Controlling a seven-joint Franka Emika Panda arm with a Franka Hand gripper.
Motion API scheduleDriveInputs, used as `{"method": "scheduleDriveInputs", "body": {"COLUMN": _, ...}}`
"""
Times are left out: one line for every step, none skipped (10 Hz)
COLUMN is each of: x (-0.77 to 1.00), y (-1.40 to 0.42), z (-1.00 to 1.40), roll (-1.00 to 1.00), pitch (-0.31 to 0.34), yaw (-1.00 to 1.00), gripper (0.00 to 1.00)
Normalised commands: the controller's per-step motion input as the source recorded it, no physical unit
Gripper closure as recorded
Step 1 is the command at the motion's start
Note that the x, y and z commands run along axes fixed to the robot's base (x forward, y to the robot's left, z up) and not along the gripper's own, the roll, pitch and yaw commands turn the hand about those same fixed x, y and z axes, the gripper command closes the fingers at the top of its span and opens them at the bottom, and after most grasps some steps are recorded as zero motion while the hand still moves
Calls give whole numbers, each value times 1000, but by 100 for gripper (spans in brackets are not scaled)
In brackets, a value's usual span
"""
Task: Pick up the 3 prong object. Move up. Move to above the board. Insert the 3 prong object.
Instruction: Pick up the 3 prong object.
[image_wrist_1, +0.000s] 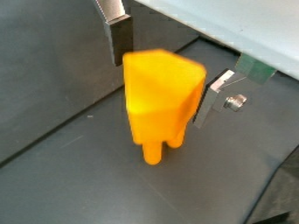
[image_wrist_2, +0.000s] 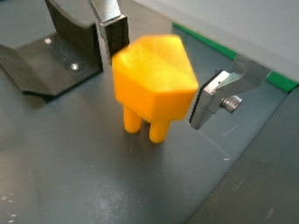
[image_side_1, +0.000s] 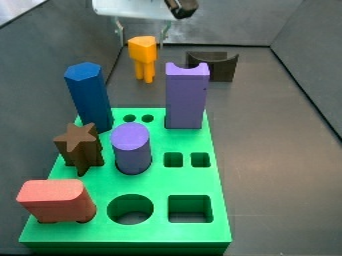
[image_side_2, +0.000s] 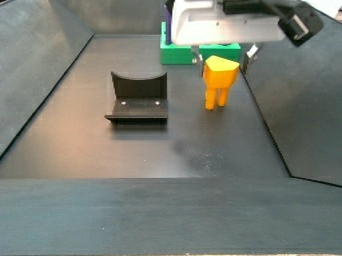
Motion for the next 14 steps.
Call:
{"method": "scheduleDriveInputs", "body": {"x": 0, "y": -66, "z": -231, "roll": 0, "pitch": 0, "yaw": 0, "gripper": 0}}
{"method": "scheduleDriveInputs", "body": {"x": 0, "y": -40, "z": -54, "roll": 26, "pitch": 0, "yaw": 0, "gripper": 0}}
{"method": "scheduleDriveInputs", "body": {"x": 0, "y": 0, "z": 0, "roll": -17, "pitch": -6, "yaw": 0, "gripper": 0}}
{"method": "scheduleDriveInputs", "body": {"x": 0, "y": 0, "z": 0, "roll": 0, "pitch": 0, "yaw": 0, "gripper": 0}}
{"method": "scheduleDriveInputs", "body": {"x": 0, "y": 0, "z": 0, "roll": 0, "pitch": 0, "yaw": 0, "gripper": 100}}
{"method": "scheduleDriveInputs", "body": {"x": 0, "y": 0, "z": 0, "roll": 0, "pitch": 0, "yaw": 0, "gripper": 100}}
{"method": "scheduleDriveInputs", "body": {"x": 0, "y": 0, "z": 0, "roll": 0, "pitch": 0, "yaw": 0, "gripper": 100}}
{"method": "scheduleDriveInputs", "body": {"x": 0, "y": 0, "z": 0, "roll": 0, "pitch": 0, "yaw": 0, "gripper": 100}}
{"method": "scheduleDriveInputs", "body": {"x": 0, "y": 0, "z": 0, "roll": 0, "pitch": 0, "yaw": 0, "gripper": 100}}
{"method": "scheduleDriveInputs", "body": {"x": 0, "y": 0, "z": 0, "roll": 0, "pitch": 0, "yaw": 0, "gripper": 100}}
{"method": "scheduleDriveInputs", "body": {"x": 0, "y": 0, "z": 0, "roll": 0, "pitch": 0, "yaw": 0, "gripper": 100}}
{"method": "scheduleDriveInputs", "body": {"x": 0, "y": 0, "z": 0, "roll": 0, "pitch": 0, "yaw": 0, "gripper": 100}}
{"method": "scheduleDriveInputs", "body": {"x": 0, "y": 0, "z": 0, "roll": 0, "pitch": 0, "yaw": 0, "gripper": 100}}
{"method": "scheduleDriveInputs", "body": {"x": 0, "y": 0, "z": 0, "roll": 0, "pitch": 0, "yaw": 0, "gripper": 100}}
